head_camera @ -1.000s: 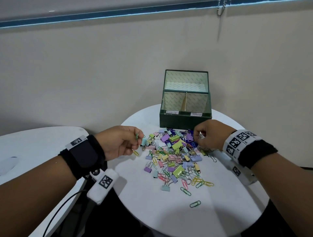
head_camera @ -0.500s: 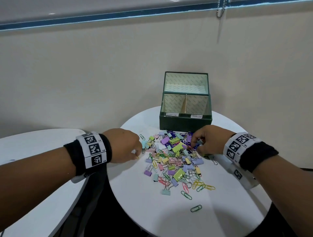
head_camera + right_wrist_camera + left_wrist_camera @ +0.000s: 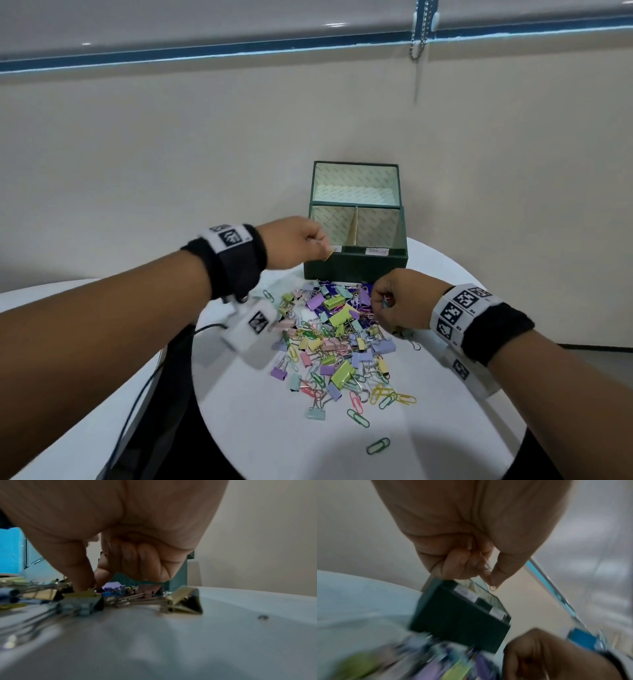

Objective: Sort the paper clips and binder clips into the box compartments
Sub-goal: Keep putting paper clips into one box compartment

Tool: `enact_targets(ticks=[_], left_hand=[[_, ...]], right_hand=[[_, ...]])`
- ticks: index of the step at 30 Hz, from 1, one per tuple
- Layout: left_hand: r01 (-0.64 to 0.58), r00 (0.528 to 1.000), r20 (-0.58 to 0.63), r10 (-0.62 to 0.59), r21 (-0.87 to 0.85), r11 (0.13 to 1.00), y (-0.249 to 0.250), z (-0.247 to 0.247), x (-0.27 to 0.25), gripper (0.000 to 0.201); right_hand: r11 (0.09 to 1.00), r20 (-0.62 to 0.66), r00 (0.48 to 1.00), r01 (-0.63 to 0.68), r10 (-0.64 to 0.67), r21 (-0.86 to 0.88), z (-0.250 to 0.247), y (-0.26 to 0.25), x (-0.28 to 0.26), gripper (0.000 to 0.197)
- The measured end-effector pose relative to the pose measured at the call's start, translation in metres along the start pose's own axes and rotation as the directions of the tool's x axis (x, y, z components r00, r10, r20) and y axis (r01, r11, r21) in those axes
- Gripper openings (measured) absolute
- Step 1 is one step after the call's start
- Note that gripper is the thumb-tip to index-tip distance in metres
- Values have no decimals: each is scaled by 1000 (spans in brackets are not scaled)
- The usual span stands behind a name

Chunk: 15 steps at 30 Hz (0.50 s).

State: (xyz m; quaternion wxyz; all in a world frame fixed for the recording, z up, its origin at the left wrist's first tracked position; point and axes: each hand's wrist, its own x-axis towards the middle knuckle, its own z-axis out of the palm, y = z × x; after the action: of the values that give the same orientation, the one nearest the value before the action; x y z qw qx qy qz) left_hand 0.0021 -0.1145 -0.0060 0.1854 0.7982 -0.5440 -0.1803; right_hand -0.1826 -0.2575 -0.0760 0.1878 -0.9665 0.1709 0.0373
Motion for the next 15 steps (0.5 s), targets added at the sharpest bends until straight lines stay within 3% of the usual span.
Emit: enact_targets(ticks=[6, 10, 12, 15], left_hand=[[96, 991, -71, -111, -182, 979, 31, 10, 63, 18], [167, 984, 45, -175, -593, 788, 42, 14, 71, 10], [167, 984, 69, -164, -676, 717, 39, 9, 67, 23], [107, 992, 33, -120, -724, 682, 28, 1, 52, 37]], right_hand=[[1000, -116, 993, -8, 12, 28, -1, 2, -1, 6], [999, -211, 977, -6, 14, 39, 1, 6, 0, 8], [999, -245, 969, -1, 13, 51, 3, 8, 2, 9], [997, -301, 954, 11, 11, 71, 1, 9, 3, 12]])
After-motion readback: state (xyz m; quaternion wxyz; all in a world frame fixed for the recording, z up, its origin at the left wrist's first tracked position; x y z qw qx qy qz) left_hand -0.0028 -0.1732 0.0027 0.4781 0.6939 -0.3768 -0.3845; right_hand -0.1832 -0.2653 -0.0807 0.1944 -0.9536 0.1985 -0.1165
